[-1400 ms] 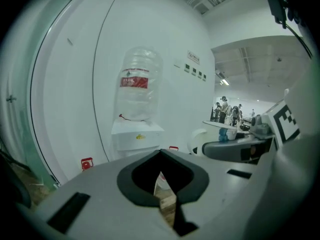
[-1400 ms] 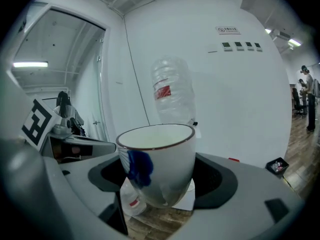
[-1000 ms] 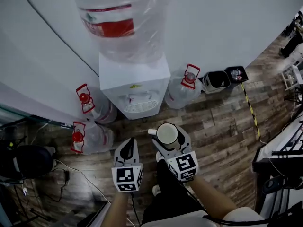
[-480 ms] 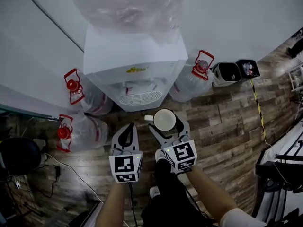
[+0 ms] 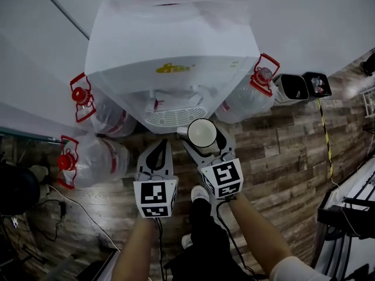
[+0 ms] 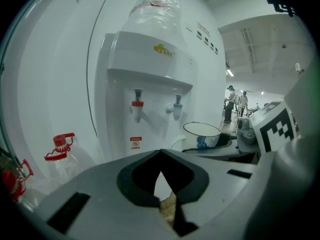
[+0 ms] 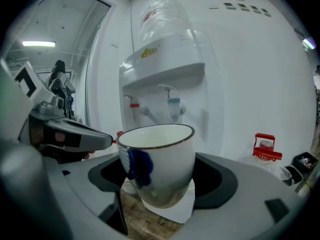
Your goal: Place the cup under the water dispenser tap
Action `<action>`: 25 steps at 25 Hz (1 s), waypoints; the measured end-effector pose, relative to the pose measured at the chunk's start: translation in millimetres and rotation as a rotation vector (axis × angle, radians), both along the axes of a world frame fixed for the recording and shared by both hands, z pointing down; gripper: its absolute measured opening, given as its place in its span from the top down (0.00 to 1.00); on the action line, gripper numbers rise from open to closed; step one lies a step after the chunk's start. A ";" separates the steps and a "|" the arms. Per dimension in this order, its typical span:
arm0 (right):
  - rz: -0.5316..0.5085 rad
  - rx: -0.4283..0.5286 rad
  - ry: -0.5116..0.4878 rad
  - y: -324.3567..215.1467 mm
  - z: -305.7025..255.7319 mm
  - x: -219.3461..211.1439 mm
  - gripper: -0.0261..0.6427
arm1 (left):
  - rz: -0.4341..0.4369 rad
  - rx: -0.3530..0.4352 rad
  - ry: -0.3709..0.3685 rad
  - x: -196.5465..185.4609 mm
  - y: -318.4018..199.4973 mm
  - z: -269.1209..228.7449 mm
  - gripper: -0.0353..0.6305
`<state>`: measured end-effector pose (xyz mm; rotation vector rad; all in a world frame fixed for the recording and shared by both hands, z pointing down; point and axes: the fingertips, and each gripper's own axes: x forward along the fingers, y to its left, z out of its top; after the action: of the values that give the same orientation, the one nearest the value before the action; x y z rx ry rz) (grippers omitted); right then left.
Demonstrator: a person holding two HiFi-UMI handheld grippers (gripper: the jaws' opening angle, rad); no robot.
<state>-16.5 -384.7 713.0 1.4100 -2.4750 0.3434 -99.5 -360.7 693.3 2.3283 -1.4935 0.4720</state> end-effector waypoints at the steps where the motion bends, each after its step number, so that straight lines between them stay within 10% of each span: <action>1: -0.006 0.004 0.004 -3.3 5.7 -1.7 0.41 | 0.001 0.000 -0.001 0.0 -3.0 5.9 0.87; 25: -0.052 0.005 0.020 -73.3 75.9 -18.6 0.41 | -0.036 -0.008 0.021 -5.6 -50.5 67.4 0.87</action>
<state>-35.1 -458.0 789.0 1.3415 -2.4935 0.3108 -105.0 -411.1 760.7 2.2895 -1.5186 0.4425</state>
